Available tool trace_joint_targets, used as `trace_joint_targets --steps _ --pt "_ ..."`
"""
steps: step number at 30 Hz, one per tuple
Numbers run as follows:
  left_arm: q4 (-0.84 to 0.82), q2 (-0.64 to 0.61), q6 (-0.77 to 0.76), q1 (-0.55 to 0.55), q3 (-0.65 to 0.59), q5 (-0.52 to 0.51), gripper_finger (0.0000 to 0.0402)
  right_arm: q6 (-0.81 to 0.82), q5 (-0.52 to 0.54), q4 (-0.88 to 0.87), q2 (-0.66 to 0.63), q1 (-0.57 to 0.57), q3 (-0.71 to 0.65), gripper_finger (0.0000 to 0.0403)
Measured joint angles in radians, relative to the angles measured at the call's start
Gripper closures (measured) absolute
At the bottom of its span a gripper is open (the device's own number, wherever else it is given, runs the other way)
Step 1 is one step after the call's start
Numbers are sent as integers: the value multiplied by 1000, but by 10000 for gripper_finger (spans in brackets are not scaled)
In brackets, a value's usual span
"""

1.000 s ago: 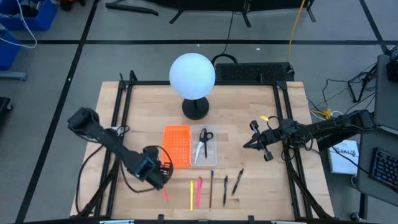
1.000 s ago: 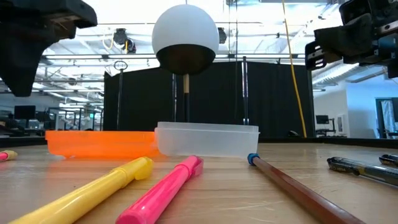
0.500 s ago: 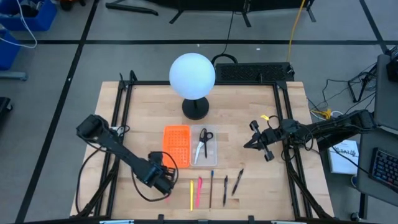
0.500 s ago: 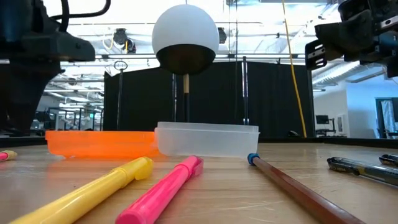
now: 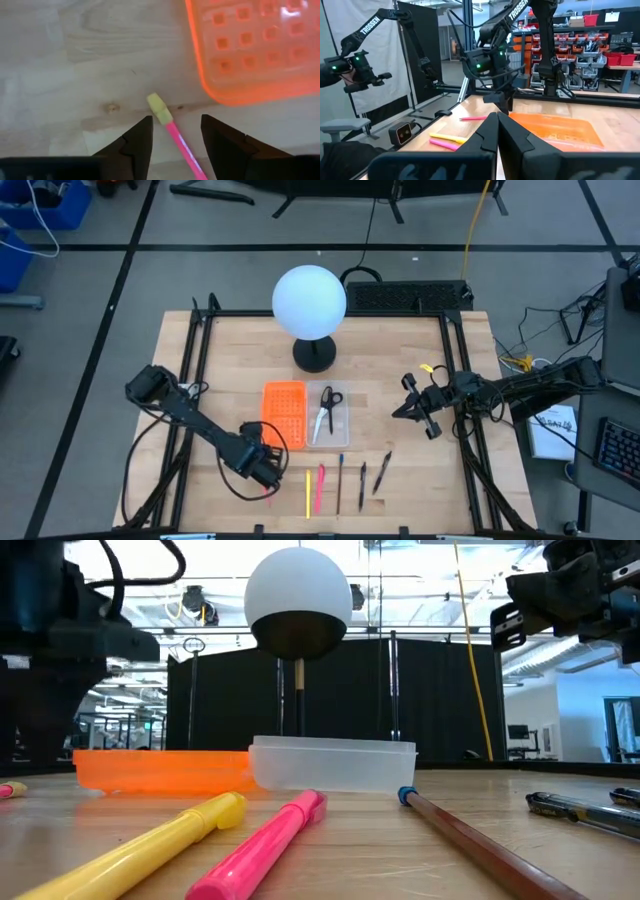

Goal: Pick & place school supplies into a supply box
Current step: Put the pink pencil into the pencil box

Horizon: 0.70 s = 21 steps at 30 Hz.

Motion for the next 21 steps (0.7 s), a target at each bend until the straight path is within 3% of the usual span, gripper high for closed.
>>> trace_joint_targets --steps 14,21 --pt "160 -7 6 21 -132 31 268 -22 1 6 0 0 0 403" --pt "199 -8 49 24 -149 61 347 -19 1 6 0 0 0 403"
